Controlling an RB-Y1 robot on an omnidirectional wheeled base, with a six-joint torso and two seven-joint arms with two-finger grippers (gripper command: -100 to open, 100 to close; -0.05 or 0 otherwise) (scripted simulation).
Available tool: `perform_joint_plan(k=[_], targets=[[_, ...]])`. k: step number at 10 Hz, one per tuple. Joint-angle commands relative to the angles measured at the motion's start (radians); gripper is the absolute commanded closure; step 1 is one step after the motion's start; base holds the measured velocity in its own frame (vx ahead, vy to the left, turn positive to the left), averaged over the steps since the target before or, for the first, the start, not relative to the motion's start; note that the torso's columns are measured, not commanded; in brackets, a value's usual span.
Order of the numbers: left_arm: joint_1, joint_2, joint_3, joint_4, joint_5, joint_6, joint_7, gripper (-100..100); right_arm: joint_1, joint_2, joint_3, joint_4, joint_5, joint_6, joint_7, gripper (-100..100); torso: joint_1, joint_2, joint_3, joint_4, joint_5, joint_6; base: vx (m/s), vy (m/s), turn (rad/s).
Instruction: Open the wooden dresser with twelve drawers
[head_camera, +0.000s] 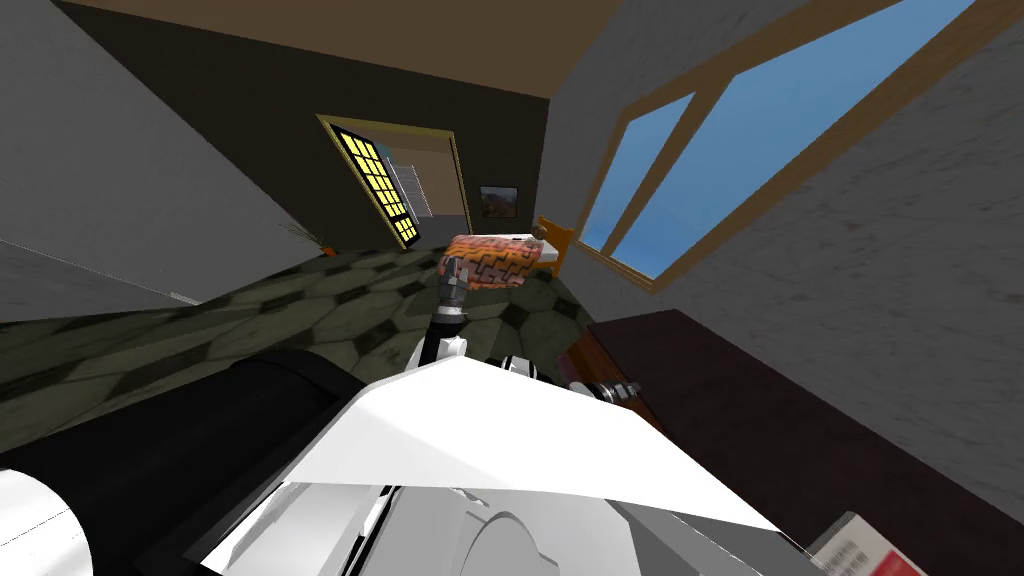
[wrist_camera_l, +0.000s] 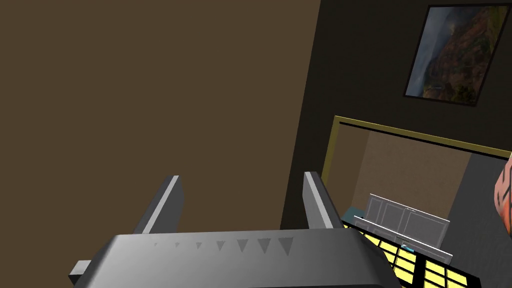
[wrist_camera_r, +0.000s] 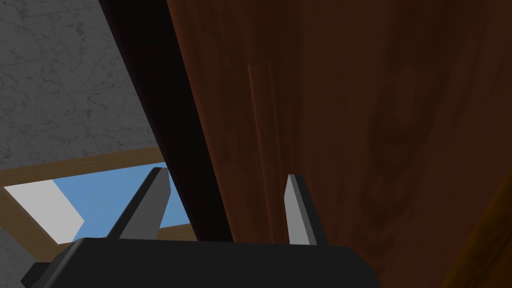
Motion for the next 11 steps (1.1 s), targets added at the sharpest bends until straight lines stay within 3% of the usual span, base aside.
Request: perform_joint_plan(k=[1,3,6,8,9,10,11], targets=[[0.000,0.000,0.000,0.000,0.000,0.000,0.000,0,0.038,-0.002,-0.011,-0.055,0.082,-0.051,0.008,100,0.002,0.000,-0.001,0.000,0.001,0.001,0.131,0.070,-0.361],[0.000,0.000,0.000,0.000,0.000,0.000,0.000,0,0.038,-0.002,-0.011,-0.055,0.130,-0.051,0.008,100,0.003,0.001,-0.001,-0.002,0.000,0.001,0.078,0.051,-0.264],[0.000,0.000,0.000,0.000,0.000,0.000,0.000,0,0.080,0.001,-0.022,-0.115,0.230,-0.116,0.011,100,0.008,0.005,0.001,-0.001,0.001,0.001,0.080,0.061,-0.337],[0.000,0.000,0.000,0.000,0.000,0.000,0.000,0,0.080,0.001,-0.022,-0.115,0.279,-0.116,0.011,100,0.009,0.005,0.001,-0.001,0.001,0.002,0.060,0.068,-0.244],[0.000,0.000,0.000,0.000,0.000,0.000,0.000,0,0.101,0.003,-0.028,-0.145,0.316,-0.149,0.013,100,0.007,0.007,0.002,0.000,0.001,-0.001,0.075,0.061,-0.350],[0.000,0.000,0.000,0.000,0.000,0.000,0.000,0,0.101,0.003,-0.028,-0.145,0.347,-0.149,0.013,100,0.009,0.005,0.001,0.000,0.003,0.002,0.065,0.095,-0.313],[0.000,0.000,0.000,0.000,0.000,0.000,0.000,0,0.095,0.007,-0.024,-0.134,0.327,-0.149,0.009,100,0.012,0.007,0.001,0.004,0.008,0.001,0.022,0.042,-0.049]])
